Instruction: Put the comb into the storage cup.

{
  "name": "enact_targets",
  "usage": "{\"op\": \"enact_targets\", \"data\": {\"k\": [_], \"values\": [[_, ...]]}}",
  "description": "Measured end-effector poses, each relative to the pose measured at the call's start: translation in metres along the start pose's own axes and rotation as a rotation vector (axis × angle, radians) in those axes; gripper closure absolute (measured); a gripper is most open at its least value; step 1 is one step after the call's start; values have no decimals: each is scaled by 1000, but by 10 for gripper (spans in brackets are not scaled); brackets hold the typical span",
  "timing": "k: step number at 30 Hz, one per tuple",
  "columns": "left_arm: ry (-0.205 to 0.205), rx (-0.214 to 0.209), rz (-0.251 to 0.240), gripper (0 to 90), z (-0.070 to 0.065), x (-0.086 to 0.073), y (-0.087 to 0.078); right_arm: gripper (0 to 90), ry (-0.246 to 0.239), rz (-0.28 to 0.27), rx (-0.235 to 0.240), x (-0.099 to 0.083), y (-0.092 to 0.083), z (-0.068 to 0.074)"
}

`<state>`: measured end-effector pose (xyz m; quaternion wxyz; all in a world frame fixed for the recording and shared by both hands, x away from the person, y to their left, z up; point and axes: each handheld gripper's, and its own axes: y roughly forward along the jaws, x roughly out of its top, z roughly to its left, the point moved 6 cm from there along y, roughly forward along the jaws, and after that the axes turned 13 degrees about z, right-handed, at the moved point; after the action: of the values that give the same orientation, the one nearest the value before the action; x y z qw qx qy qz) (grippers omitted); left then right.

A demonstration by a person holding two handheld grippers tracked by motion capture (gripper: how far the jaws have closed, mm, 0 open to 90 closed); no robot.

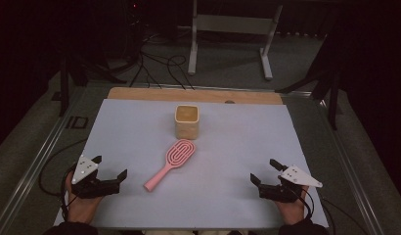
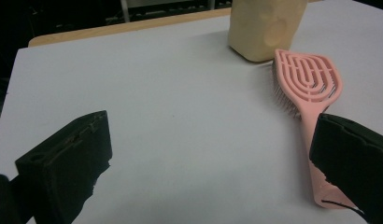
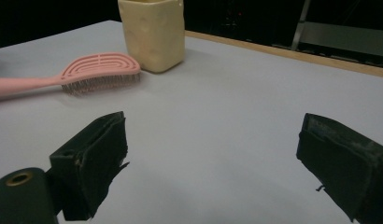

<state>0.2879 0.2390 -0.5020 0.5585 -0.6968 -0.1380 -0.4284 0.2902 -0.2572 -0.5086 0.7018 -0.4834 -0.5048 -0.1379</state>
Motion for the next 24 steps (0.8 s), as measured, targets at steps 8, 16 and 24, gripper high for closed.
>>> {"op": "enact_targets", "data": {"k": [8, 16, 24], "values": [[12, 11, 9, 0, -2, 3, 0, 83, 5, -1, 0, -1, 0, 1], [14, 7, 29, 0, -5, 11, 3, 83, 8, 9, -5, -2, 2, 1], [32, 9, 69, 0, -9, 17, 7, 84, 12, 13, -13, -3, 3, 0]]}}
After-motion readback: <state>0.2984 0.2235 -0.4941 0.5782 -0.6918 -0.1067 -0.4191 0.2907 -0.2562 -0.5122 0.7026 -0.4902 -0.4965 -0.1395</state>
